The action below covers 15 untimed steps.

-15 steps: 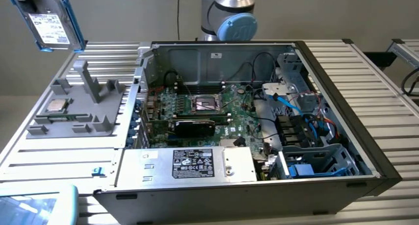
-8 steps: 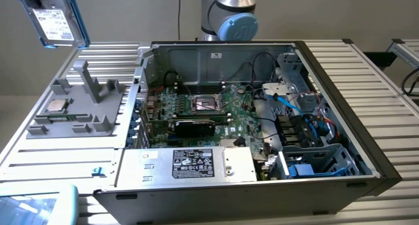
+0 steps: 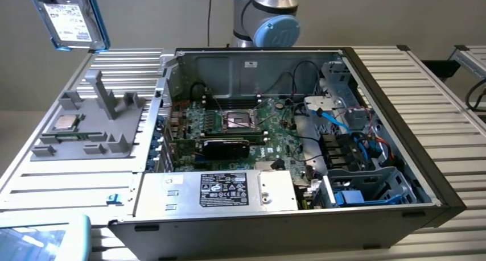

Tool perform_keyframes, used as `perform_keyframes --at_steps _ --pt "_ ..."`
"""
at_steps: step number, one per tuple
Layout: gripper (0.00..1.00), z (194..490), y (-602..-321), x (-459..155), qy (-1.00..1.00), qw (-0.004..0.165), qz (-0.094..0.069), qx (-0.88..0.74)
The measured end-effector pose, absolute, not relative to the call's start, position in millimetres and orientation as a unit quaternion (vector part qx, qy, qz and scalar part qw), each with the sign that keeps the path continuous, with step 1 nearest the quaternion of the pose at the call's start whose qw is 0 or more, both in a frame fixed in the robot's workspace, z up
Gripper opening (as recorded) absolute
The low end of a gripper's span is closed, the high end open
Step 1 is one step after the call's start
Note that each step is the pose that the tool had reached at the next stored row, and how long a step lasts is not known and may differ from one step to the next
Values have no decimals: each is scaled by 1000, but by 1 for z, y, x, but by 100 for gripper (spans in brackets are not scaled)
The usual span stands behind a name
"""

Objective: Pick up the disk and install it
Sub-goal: 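Pick up the disk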

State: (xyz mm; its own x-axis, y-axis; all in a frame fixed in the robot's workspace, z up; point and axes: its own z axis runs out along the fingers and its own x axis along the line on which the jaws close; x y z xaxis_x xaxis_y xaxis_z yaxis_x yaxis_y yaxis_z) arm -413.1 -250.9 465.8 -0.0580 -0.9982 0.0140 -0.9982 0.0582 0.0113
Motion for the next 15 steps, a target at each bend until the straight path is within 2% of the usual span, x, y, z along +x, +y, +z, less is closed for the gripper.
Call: perform_keyframes --at_steps 9,15 --pt "38 480 -259 -383 -727 9 1 686" --pt "38 486 -274 -370 -727 9 1 686"
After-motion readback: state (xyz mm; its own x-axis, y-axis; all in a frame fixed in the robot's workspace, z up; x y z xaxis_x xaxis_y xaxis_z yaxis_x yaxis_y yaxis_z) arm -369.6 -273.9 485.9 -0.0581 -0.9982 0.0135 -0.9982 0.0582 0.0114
